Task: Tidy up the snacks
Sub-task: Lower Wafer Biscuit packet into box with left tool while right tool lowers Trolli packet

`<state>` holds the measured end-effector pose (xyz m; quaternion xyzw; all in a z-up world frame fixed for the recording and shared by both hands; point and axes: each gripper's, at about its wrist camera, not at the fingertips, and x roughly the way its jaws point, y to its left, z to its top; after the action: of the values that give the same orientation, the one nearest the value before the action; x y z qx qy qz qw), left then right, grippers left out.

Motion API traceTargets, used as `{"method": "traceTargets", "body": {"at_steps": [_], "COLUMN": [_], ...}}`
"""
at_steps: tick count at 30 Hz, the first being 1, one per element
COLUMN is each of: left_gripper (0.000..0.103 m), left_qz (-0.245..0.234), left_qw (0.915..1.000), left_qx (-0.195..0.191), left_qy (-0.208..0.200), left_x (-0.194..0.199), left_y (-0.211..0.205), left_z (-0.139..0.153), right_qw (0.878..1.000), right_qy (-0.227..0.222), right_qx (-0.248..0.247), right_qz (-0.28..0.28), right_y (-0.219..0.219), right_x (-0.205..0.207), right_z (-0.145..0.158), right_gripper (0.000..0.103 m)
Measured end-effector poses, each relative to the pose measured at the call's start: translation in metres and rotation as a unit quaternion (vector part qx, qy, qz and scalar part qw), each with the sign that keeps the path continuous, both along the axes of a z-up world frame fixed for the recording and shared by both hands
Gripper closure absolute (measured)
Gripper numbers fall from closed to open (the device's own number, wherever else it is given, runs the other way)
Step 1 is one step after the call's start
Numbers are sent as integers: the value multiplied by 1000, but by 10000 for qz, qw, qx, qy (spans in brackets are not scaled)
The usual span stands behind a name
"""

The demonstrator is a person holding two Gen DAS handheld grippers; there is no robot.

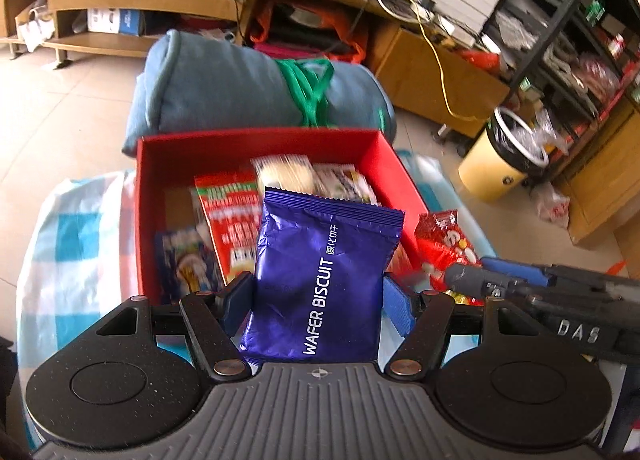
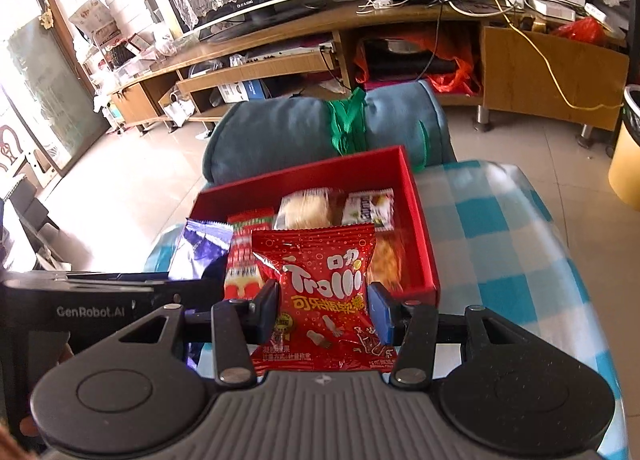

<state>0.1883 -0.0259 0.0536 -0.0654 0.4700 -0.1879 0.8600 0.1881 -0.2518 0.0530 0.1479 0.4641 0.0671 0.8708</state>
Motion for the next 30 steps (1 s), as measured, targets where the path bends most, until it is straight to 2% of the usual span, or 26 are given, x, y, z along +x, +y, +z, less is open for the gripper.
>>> {"method": "traceTargets", "body": {"at_steps": [5,12,30], "left_gripper": [29,29,29], "left_qz": [175,298,535], "left_qw": [9998,9994,9974], "left_qx": [-14,152,469], "left_qy": [-14,-13,151], "left_x": [21,39,62], "left_y": [0,-3,-3], "left_z": [-1,-6,-26], "right_qw": [10000,10000,9997], "right_qy": [-12,6,206], "right_qx": [28,21,-57], "right_qz": [-9,-86,-96], "right_y": [0,-3,3], "right_x": [19,40,70], "right_z": [-4,-13,-37], "right_gripper": [60,60,60]}}
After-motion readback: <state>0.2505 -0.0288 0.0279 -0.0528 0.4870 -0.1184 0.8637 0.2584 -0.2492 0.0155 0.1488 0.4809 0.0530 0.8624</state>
